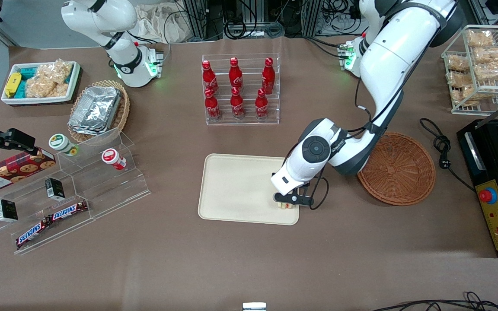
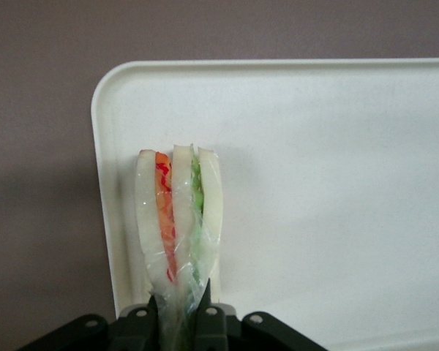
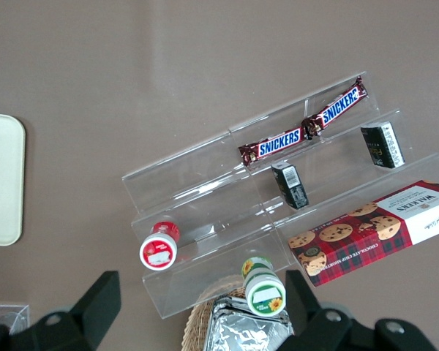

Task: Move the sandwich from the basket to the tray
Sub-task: 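Lower the sandwich onto the tray and open the left gripper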

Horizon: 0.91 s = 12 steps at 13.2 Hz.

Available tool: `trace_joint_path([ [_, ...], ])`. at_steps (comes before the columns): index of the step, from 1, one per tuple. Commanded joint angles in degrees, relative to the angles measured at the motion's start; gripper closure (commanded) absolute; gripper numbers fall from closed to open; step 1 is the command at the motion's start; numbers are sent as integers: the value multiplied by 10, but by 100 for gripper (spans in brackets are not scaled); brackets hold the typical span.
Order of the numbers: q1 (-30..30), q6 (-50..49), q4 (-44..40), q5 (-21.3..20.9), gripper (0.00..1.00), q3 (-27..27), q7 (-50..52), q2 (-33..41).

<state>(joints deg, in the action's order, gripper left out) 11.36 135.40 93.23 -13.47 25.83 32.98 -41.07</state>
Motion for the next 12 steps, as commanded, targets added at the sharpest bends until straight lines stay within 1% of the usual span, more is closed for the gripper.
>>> trace_joint_path([
  [1, 2, -7, -16, -11, 51, -3, 35, -7],
  [2, 0, -11, -16, -11, 19, -3, 60, -2],
  [3, -2, -14, -16, -11, 1, -3, 85, 4],
  [5, -2, -54, -18, -10, 1, -3, 122, 20],
  [8, -5, -124, -19, -4, 1, -4, 122, 74],
  [11, -6, -149, -17, -2, 1, -38, 115, 137],
  [12, -6, -172, -17, -1, 1, -51, 105, 152],
])
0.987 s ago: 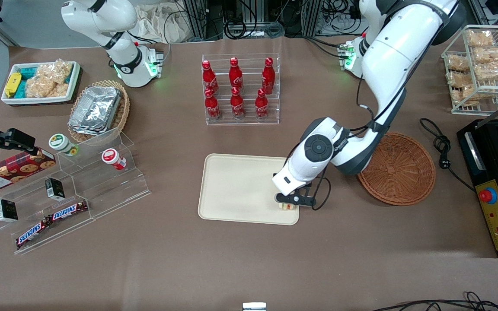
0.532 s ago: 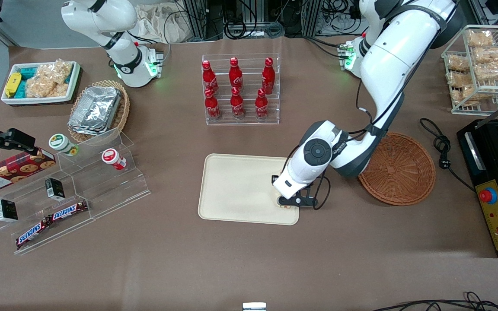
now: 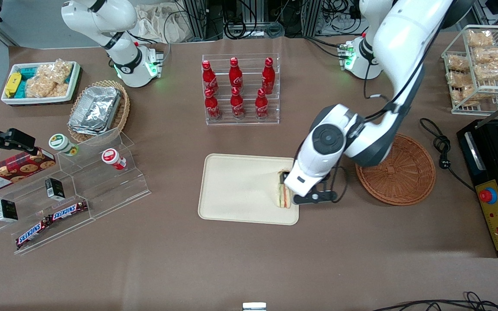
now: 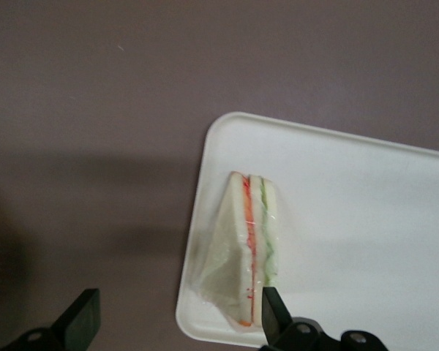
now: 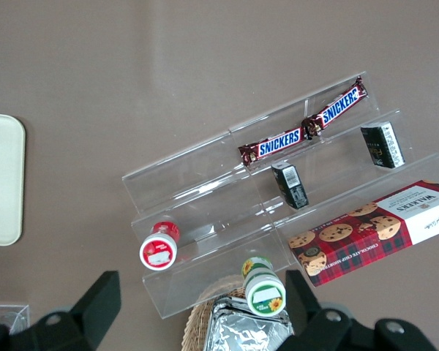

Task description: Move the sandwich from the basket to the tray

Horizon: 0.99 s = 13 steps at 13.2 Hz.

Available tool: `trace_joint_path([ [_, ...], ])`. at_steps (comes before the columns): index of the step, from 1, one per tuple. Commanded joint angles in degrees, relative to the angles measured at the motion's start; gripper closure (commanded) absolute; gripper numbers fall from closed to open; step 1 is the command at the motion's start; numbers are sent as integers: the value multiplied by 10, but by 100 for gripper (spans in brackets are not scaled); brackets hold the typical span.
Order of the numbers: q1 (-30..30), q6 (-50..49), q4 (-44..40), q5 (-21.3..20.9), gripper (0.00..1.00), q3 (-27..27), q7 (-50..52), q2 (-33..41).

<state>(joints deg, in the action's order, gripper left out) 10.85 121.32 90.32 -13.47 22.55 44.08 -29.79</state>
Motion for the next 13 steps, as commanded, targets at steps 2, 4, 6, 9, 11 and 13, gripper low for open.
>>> trace_joint_path([
  [2, -1, -84, 13, 27, 2, -51, -90, 77],
  [4, 0, -131, 12, 104, 2, -110, -204, 104],
  [6, 0, -193, 10, 150, 2, -169, -309, 135],
  [9, 1, -267, -19, 146, 2, -238, -425, 144],
  [11, 2, -279, -30, 141, 2, -280, -478, 143],
  [13, 2, -279, -34, 139, 1, -309, -471, 145],
])
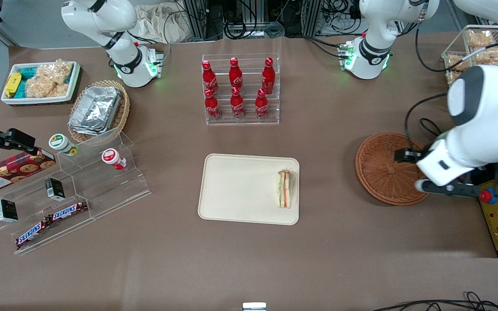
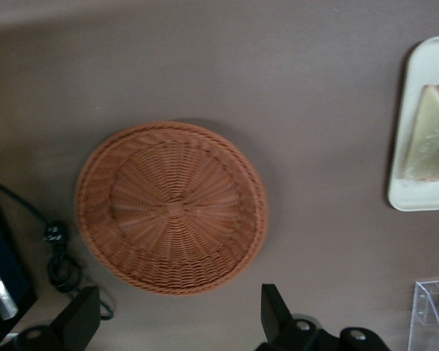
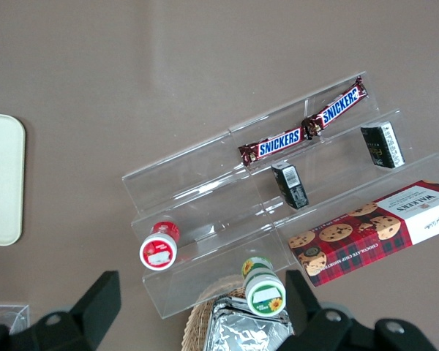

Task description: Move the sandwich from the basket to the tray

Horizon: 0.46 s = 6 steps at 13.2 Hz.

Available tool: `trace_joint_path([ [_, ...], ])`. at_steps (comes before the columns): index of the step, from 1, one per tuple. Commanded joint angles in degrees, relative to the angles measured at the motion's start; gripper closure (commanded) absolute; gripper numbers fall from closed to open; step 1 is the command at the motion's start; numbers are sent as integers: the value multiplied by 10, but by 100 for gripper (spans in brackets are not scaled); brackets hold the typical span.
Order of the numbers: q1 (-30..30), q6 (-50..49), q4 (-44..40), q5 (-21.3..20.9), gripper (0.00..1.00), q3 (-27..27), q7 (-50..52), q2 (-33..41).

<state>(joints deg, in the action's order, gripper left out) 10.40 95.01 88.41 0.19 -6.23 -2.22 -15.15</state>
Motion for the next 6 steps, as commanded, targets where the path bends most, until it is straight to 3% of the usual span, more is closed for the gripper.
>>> trace_joint_path([
  [1, 6, -16, -15, 3, 1, -27, -7, -1],
  [4, 9, -32, -8, 2, 1, -55, 85, 12],
  [6, 9, -48, 1, 1, 1, -55, 87, 20],
])
